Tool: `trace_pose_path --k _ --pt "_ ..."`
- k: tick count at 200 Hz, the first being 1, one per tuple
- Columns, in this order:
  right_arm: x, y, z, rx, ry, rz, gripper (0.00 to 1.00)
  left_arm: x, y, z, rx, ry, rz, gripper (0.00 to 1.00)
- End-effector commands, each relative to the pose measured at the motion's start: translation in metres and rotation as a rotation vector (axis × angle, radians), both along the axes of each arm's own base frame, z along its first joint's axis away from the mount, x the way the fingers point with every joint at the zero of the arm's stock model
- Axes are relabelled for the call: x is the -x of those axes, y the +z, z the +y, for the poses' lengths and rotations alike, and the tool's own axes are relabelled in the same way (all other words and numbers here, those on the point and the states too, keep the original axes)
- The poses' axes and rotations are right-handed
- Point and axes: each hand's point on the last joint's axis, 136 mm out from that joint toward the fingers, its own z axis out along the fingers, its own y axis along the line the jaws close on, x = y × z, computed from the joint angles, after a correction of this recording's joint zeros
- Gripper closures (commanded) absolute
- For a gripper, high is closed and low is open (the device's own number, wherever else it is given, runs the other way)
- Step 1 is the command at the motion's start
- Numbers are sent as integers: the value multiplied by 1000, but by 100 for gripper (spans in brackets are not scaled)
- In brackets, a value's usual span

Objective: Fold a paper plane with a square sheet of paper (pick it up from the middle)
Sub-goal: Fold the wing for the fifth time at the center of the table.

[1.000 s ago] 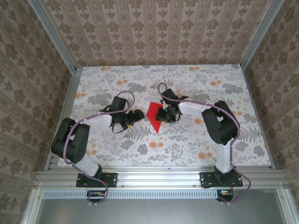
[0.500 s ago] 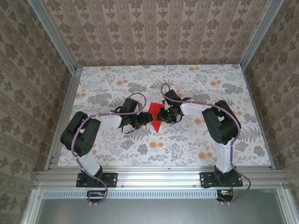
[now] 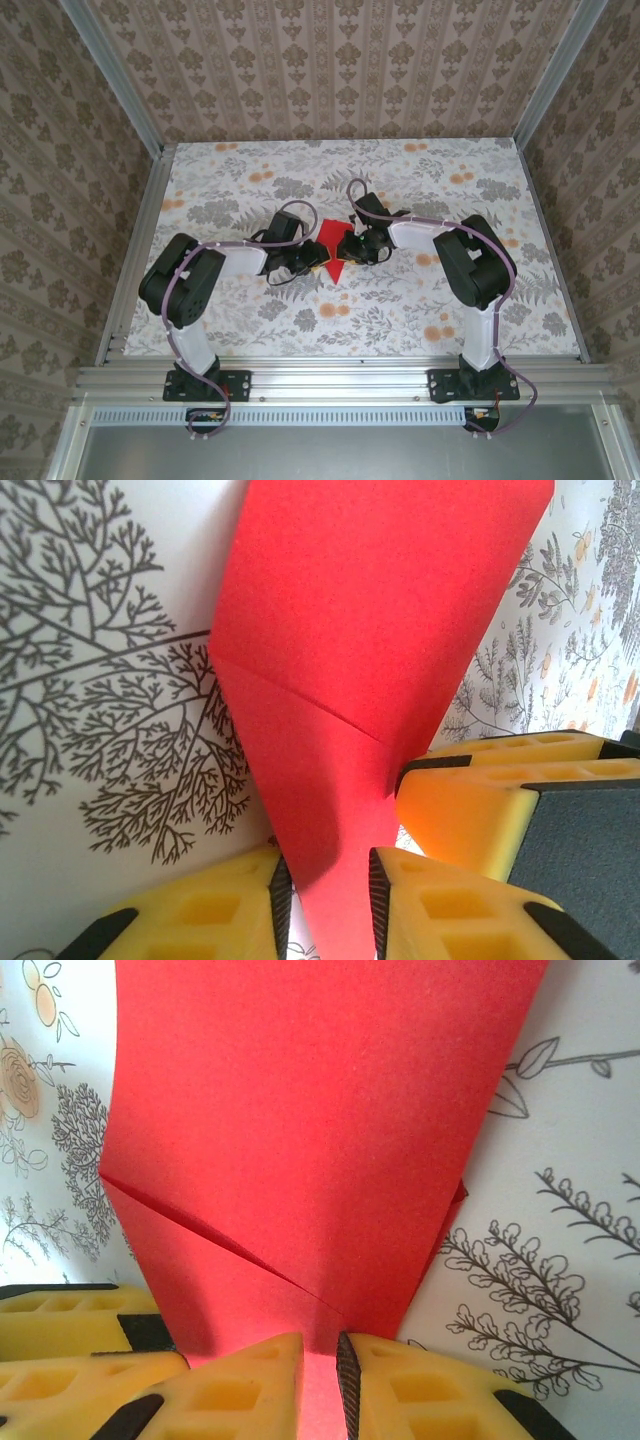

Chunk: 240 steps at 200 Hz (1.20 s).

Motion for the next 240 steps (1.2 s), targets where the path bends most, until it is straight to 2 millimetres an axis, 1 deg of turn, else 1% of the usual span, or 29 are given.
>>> trace_pose_path --k 1,54,74,96,117,137,154,194,222,240 --pt "13 -21 -16 60 -37 64 79 -3 5 -9 24 -14 -9 73" --pt "8 -4 -11 -9 -46 43 79 -7 7 -11 16 -42 -63 78" --pt "3 7 -4 -77 -51 32 79 -9 6 -13 5 -61 -88 82" --pt "-5 22 0 -161 -66 12 79 -10 -4 -11 -25 -77 -98 90" --pt "-13 38 -2 -205 -81 -26 78 -11 -8 -10 -49 -105 -131 93" --pt "-17 45 -5 -198 -78 -57 78 -11 -7 -9 -82 -149 -170 95" --pt "-17 46 -6 -182 -66 -63 78 -10 -5 -7 -109 -191 -204 95" --pt "-14 37 -10 -147 -51 -49 78 -11 1 -7 -148 -267 -262 97" --pt "-8 31 -3 -138 -5 -11 79 -12 9 -10 -150 -316 -301 97" --pt "-4 27 -2 -132 5 11 78 -12 11 -13 -145 -339 -315 97"
